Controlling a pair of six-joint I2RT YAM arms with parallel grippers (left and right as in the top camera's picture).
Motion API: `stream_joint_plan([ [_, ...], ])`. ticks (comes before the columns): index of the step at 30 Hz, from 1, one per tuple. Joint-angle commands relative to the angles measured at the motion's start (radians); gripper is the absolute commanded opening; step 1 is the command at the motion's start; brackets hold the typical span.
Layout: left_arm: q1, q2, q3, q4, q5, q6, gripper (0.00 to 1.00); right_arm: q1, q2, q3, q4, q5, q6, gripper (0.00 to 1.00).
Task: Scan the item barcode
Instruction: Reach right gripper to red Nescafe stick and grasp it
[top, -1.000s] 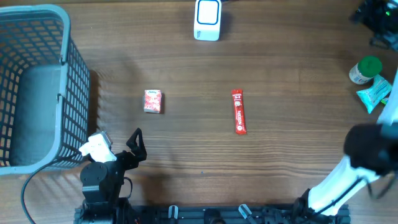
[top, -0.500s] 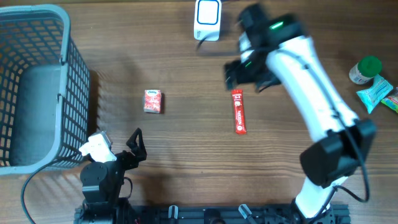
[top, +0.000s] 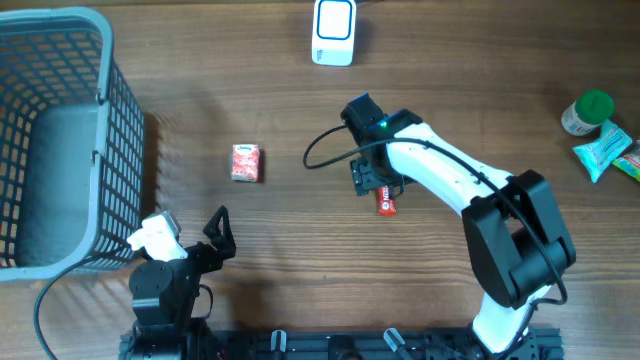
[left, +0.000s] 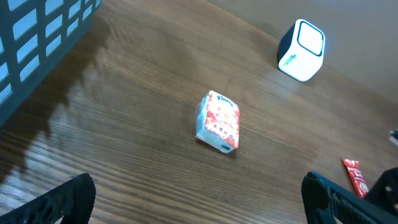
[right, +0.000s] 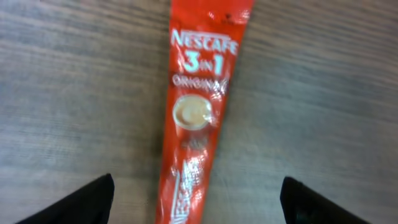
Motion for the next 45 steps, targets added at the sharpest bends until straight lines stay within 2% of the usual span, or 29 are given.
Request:
stream_joint_plan([
  [1,0.008,-0.003,-0.006,0.002,-0.013,0.010,1.00,0.000,0.008,-0.049,0.060,0.017,-0.043,0.86],
  [6,0.008,-0.003,-0.006,0.002,-0.013,0.010,1.00,-0.001,0.009,-0.096,0.142,0.005,-0.045,0.86],
  [14,0.008,-0.003,-0.006,0.002,-0.013,0.010,1.00,-0.015,0.032,-0.257,0.279,-0.020,-0.065,0.77],
  [15,0.008,-0.003,-0.006,0.002,-0.013,0.010,1.00,-0.020,0.043,-0.266,0.286,-0.039,-0.065,0.74],
  [18,0.008,-0.003,-0.006,0.002,-0.013,0.010,1.00,-0.029,0.078,-0.270,0.292,-0.089,-0.065,0.46],
  [19,0.008,-0.003,-0.006,0.002,-0.013,0.009,1.00,-0.029,0.089,-0.269,0.292,-0.092,-0.064,0.34],
  [20,0.008,-0.003,-0.006,0.002,-0.013,0.009,1.00,-0.029,0.091,-0.270,0.287,-0.091,-0.059,0.29],
  [21,0.008,-0.003,-0.006,0.002,-0.013,0.010,1.00,-0.029,0.093,-0.269,0.284,-0.092,-0.054,0.19],
  [26,0.008,-0.003,-0.006,0.002,-0.013,0.009,1.00,-0.029,0.089,-0.217,0.232,-0.185,-0.032,0.05],
  [32,0.008,-0.003,-0.006,0.002,-0.013,0.009,1.00,-0.030,0.051,0.008,0.031,-0.578,-0.034,0.05],
  [36,0.008,-0.003,-0.006,0.002,-0.013,0.010,1.00,-0.030,0.040,0.140,-0.121,-0.959,0.008,0.05],
  [39,0.008,-0.003,-0.006,0.002,-0.013,0.009,1.00,-0.030,0.040,0.151,-0.166,-1.167,0.139,0.04],
  [41,0.008,-0.003,-0.006,0.002,-0.013,0.010,1.00,-0.030,0.040,0.150,-0.185,-1.239,0.238,0.05],
  [45,0.008,-0.003,-0.006,0.002,-0.013,0.010,1.00,-0.030,0.040,0.149,-0.183,-1.246,0.430,0.05],
])
